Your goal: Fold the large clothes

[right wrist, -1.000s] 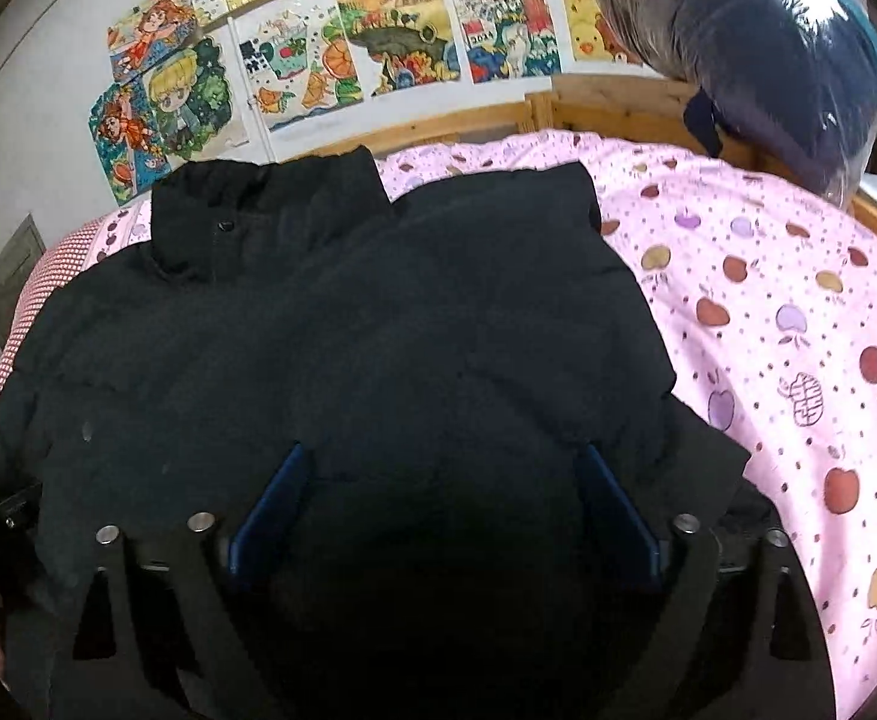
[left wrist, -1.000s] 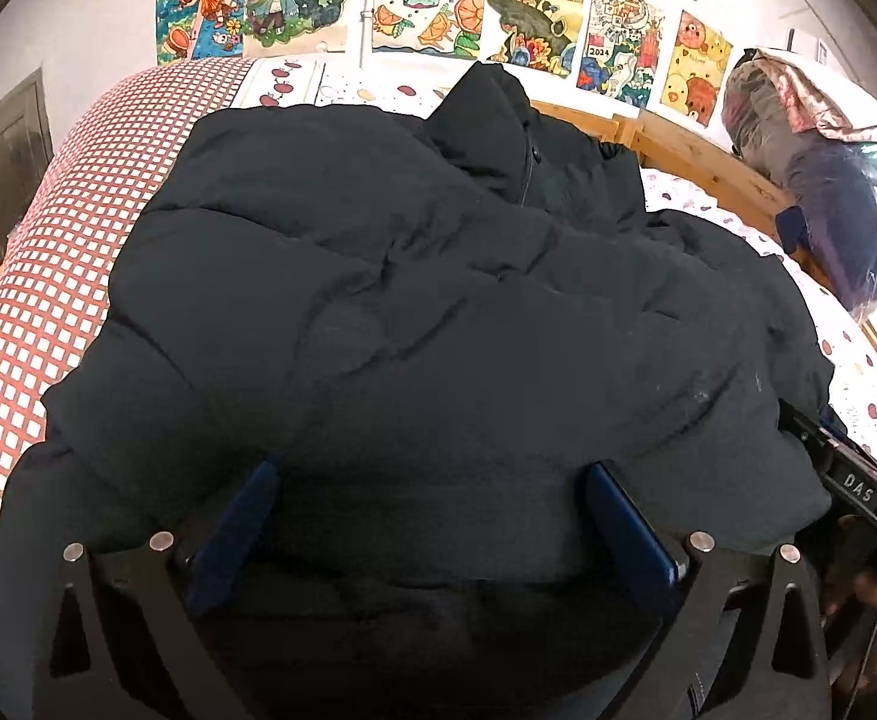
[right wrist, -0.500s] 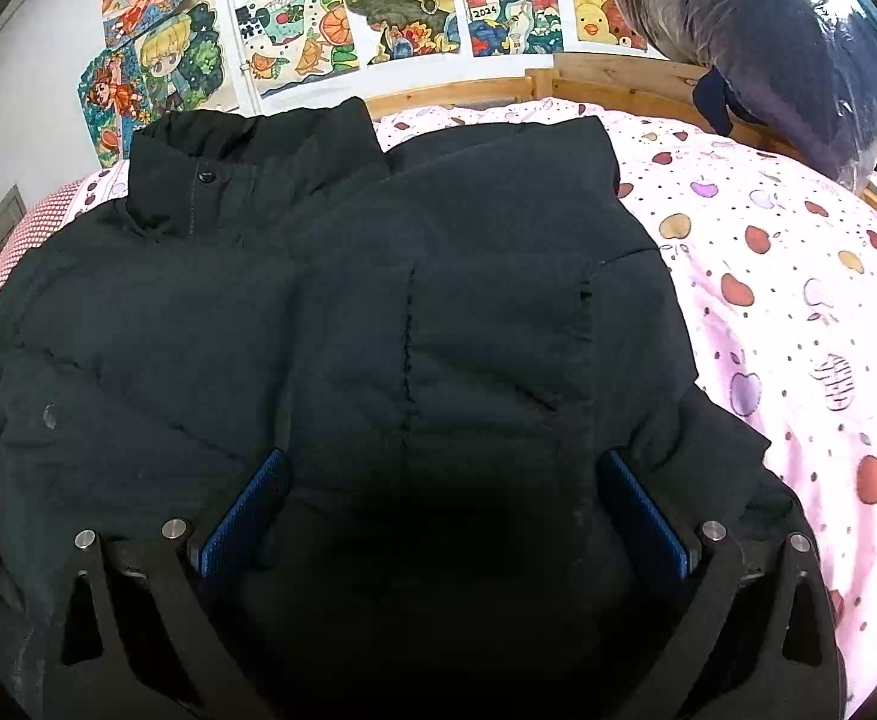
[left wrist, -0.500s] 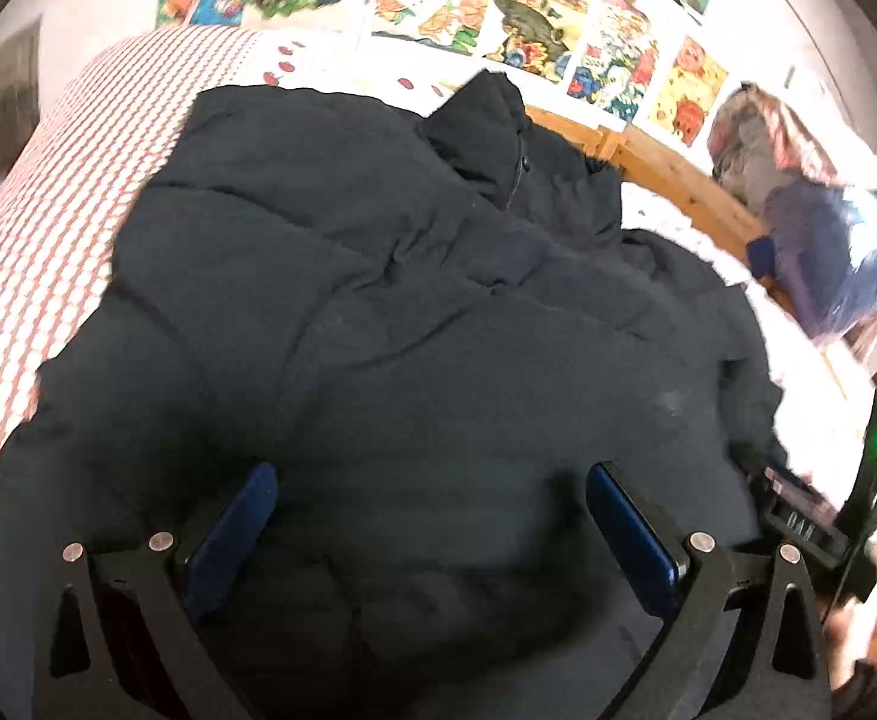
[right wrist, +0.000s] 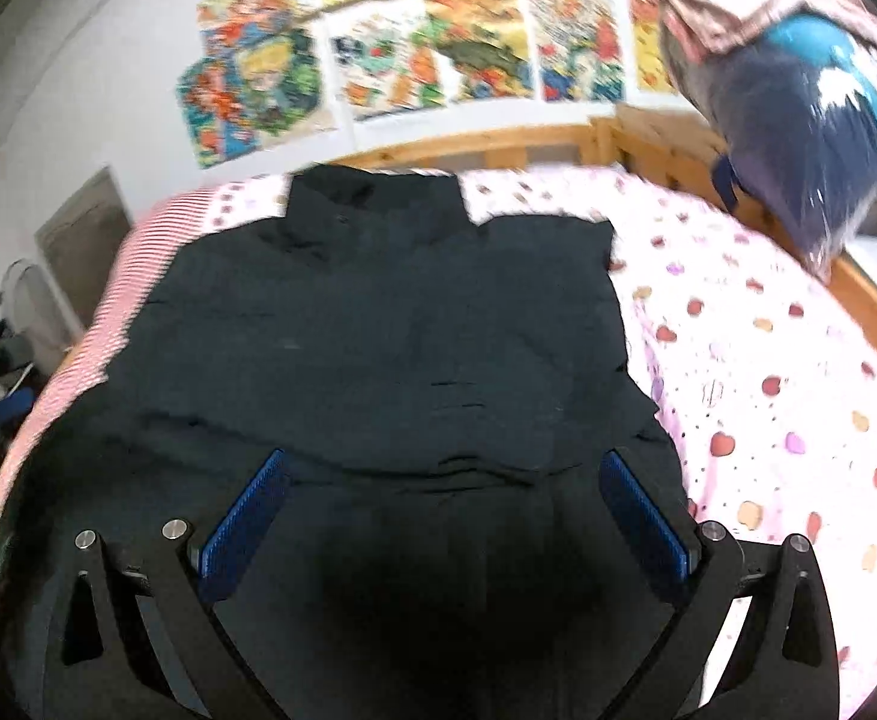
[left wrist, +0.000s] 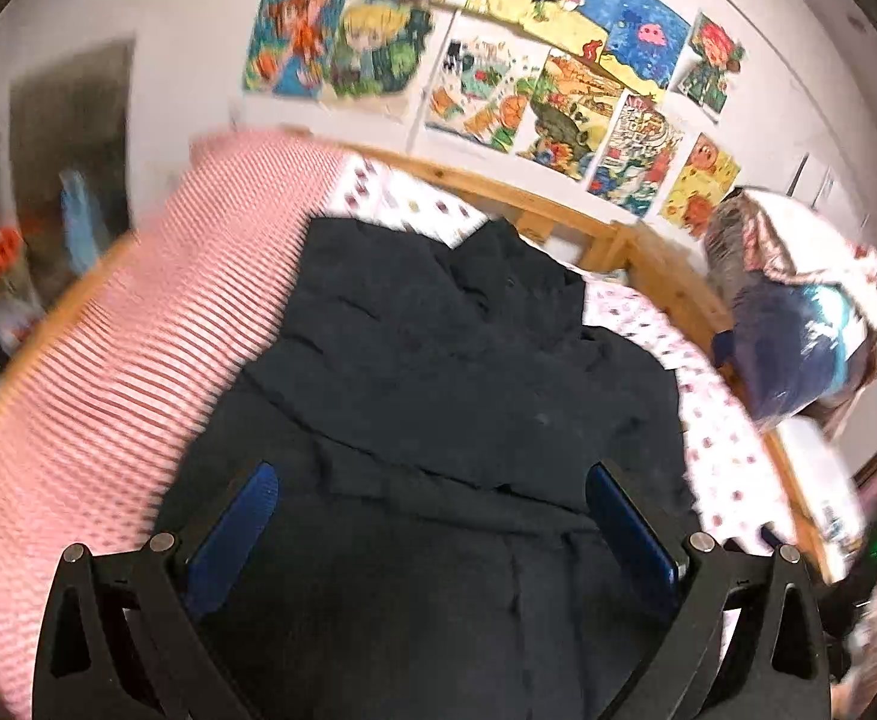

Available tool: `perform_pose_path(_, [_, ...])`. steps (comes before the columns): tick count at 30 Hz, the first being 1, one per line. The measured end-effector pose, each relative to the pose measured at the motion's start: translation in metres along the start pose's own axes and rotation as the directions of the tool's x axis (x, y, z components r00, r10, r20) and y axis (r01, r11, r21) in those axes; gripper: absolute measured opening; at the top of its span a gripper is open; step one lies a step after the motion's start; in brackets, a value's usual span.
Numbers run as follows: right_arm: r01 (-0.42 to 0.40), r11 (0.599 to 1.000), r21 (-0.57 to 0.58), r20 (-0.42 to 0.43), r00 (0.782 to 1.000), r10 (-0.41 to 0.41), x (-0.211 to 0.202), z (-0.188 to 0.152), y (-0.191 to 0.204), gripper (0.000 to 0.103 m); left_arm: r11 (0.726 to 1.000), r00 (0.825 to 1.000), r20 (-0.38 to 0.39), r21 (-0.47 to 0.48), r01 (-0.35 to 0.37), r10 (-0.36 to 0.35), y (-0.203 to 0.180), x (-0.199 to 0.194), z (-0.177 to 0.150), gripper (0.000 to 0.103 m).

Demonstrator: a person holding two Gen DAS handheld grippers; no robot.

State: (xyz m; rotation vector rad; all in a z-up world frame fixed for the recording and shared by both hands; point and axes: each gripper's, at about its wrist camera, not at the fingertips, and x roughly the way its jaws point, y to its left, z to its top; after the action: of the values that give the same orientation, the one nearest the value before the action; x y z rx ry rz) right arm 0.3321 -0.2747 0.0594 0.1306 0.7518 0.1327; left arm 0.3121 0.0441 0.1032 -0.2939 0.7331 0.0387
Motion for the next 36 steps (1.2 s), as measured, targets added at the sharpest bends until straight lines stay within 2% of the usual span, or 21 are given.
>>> perform_pose_path(2, [-0.018,0.999,-0.029,0.006,1.0,0.018,-0.022,0.003,0.004,0.101,0.998,0.999,0.019,0.048,-0.045,0.045,-0.008,-0.025,-0.001,0.103])
perform_pose_path(6, [-0.069,0.996,-0.061,-0.007,0.998,0.068,-0.057,0.009,0.009,0.101,0.994,0.998,0.004,0.087,-0.059,0.059,-0.015,-0.063,-0.003,0.103])
perform_pose_path(11, [-0.108,0.993,-0.037,-0.03,0.994,0.107,-0.091,0.015,0.003,0.101,0.994,0.999,0.003,0.093,-0.055,0.054,-0.018,-0.097,0.004,0.103])
perform_pose_path(14, [-0.106,0.994,-0.017,-0.04,0.994,0.105,-0.1,0.025,-0.002,0.101,0.993,0.997,-0.028,0.097,-0.068,0.071,-0.022,-0.101,0.018,0.103])
perform_pose_path(18, [-0.115,0.993,0.033,-0.102,0.988,0.118,-0.09,0.053,-0.009,0.101,0.984,0.991,-0.065,0.141,-0.106,0.116,-0.037,-0.089,0.048,0.103])
perform_pose_path(21, [-0.101,0.994,0.033,-0.143,0.984,0.105,-0.069,0.081,-0.009,0.101,0.964,0.985,-0.01,0.207,-0.168,0.174,-0.054,-0.057,0.069,0.103])
perform_pose_path(27, [-0.003,0.995,-0.104,-0.109,0.994,-0.009,0.006,0.136,-0.002,0.101,0.953,0.993,0.058,0.28,-0.113,0.101,-0.074,0.043,0.104,0.103])
perform_pose_path(31, [-0.036,0.988,-0.148,-0.071,0.997,0.026,0.06,0.178,0.002,0.101,0.947,0.994,0.079,0.308,-0.091,0.07,-0.084,0.132,0.142,0.103])
perform_pose_path(36, [-0.006,0.984,-0.178,-0.036,0.999,-0.001,0.161,0.228,0.004,0.101,0.939,0.992,0.111,0.332,-0.092,0.058,-0.084,0.217,0.173,0.103])
